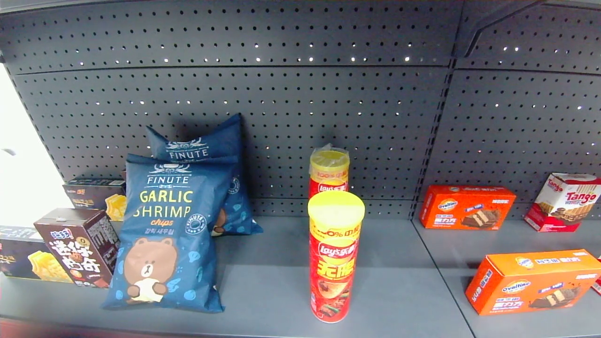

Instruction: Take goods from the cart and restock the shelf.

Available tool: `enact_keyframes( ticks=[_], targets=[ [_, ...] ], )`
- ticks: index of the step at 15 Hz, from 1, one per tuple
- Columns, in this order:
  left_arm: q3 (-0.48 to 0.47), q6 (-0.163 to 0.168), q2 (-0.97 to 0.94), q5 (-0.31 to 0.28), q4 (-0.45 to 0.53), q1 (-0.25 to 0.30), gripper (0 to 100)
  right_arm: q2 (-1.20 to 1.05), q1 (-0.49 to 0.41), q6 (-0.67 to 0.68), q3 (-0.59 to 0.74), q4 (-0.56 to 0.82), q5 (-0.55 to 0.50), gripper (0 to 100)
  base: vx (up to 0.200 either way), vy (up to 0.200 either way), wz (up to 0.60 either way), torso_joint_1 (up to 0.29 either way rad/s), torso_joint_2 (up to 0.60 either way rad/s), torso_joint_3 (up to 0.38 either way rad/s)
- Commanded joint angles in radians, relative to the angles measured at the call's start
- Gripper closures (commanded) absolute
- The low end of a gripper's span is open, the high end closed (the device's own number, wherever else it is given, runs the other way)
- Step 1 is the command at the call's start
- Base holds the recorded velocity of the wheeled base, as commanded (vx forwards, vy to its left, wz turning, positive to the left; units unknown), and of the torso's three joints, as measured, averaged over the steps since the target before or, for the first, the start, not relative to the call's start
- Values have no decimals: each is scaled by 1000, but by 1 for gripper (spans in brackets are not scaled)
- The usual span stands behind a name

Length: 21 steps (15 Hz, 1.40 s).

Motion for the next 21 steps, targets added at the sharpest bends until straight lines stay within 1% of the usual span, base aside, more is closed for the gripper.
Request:
enact_keyframes(
  ticks=[1,2,3,4,5,8,9,10,11,14,15,16,17,18,19,20,21],
  targets=[
    [2,-12,2,3,0,0,0,35,70,-2,-2,5,0,0,0,0,0,0,0,0],
    [7,-10,2,0,-2,0,0,83,171,-2,-3,12,0,0,0,0,0,0,0,0],
    [5,-10,2,-2,-3,-2,0,37,237,-2,0,7,0,0,0,0,0,0,0,0],
    [5,-12,2,-2,0,-3,0,-46,236,-6,0,7,7,0,0,0,0,0,0,0],
    [7,-13,2,0,-3,-2,0,-75,203,6,0,4,-1,0,0,0,0,0,0,0],
    [7,-13,3,14,-2,1,0,-79,208,6,0,5,4,0,0,0,0,0,0,0],
    [5,-13,3,18,-2,9,0,-79,208,6,0,5,4,0,0,0,0,0,0,0],
    [5,-13,6,43,0,35,0,-79,208,6,0,5,4,0,0,0,0,0,0,0],
    [5,-13,9,49,0,67,0,-79,208,6,0,5,4,0,0,0,0,0,0,0],
    [10,-17,3,41,-8,66,0,-79,208,6,0,4,4,0,0,0,0,0,0,0],
    [25,-24,3,-12,-31,66,0,-79,208,6,0,5,4,0,0,0,0,0,0,0],
    [37,-23,2,-95,-65,66,0,-79,208,6,0,4,4,0,0,0,0,0,0,0],
    [53,-23,2,-236,-95,81,0,-79,208,6,0,4,4,0,0,0,0,0,0,0],
    [53,-21,3,-244,-95,83,0,-79,208,6,0,4,4,0,0,0,0,0,0,0],
    [80,28,12,-344,-106,116,0,-79,208,6,0,5,4,0,0,0,0,0,0,0],
    [80,16,29,-339,-106,126,0,-79,208,6,0,5,4,0,0,0,0,0,0,0],
    [80,-9,25,-324,-104,164,0,-79,208,6,0,4,4,0,0,0,0,0,0,0]
  ],
)
